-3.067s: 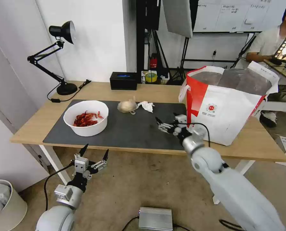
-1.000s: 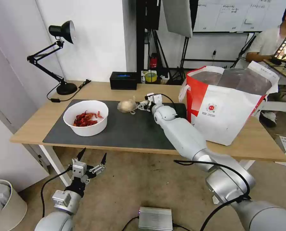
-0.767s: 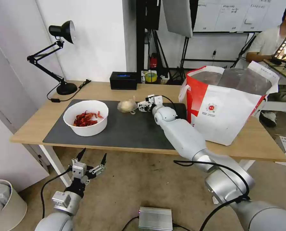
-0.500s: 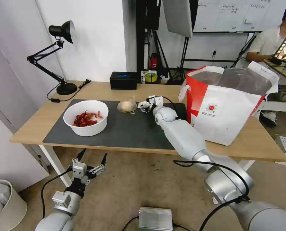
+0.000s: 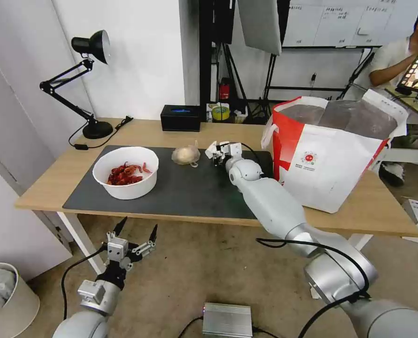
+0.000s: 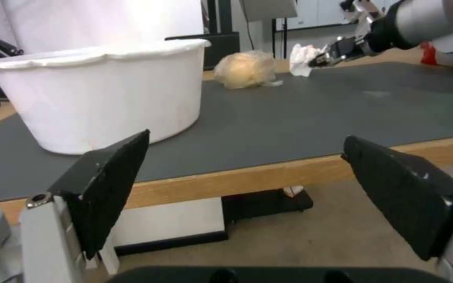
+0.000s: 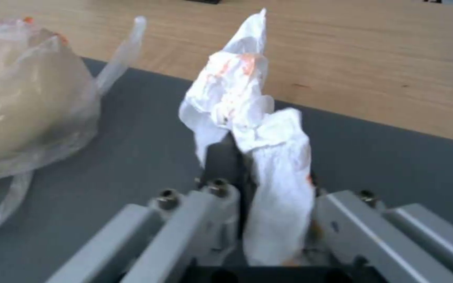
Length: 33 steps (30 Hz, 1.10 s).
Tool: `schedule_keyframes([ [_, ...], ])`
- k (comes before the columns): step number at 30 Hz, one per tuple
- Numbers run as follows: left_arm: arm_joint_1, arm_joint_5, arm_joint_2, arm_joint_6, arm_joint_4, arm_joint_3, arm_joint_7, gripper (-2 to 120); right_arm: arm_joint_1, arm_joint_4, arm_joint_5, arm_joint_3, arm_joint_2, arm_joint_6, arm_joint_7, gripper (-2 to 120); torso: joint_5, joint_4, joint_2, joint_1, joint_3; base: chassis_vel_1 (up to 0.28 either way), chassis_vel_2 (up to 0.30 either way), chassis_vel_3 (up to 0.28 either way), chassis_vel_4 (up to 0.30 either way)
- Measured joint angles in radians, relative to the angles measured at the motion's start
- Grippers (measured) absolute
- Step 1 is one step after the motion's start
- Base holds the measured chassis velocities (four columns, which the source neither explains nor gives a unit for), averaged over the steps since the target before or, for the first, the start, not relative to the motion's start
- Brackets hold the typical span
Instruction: Pick up the trash from the table and place it into the takeout bag.
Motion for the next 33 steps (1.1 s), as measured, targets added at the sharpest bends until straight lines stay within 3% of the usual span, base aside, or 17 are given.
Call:
schedule_keyframes([
  [6,0.002,0.004,-0.003,0.000,-0.001,0.002,0.000,100,-0.032,0.075,0.024,0.003,-0.037,-0.001,0.009,0,0.0001,0.0001,0.000,0.000,0.000,0.000,0.000,0.000,0.000],
  [14,0.009,0.007,-0.008,-0.001,-0.011,0.000,0.000,100,-0.110,0.290,0.090,0.013,-0.128,-0.022,0.047,0,0.0001,0.0001,0.000,0.000,0.000,0.000,0.000,0.000,0.000],
  [20,0.019,0.008,-0.013,-0.002,-0.022,-0.002,0.000,100,-0.193,0.561,0.152,0.031,-0.226,-0.063,0.099,0,0.0001,0.0001,0.000,0.000,0.000,0.000,0.000,0.000,0.000],
  [24,0.023,0.010,-0.015,-0.002,-0.026,-0.003,0.000,100,-0.222,0.671,0.174,0.049,-0.264,-0.080,0.123,0,0.0001,0.0001,0.000,0.000,0.000,0.000,0.000,0.000,0.000],
  [26,0.028,0.015,-0.021,-0.002,-0.031,-0.002,0.000,100,-0.253,0.829,0.202,0.094,-0.327,-0.100,0.160,0,0.0001,0.0000,0.000,0.000,0.000,0.000,0.000,0.000,0.000],
  [33,0.045,0.025,-0.031,-0.005,-0.042,0.002,0.000,100,-0.307,1.017,0.182,0.216,-0.452,-0.112,0.189,0,0.0002,0.0000,0.000,0.000,0.000,0.000,0.000,0.000,0.000],
])
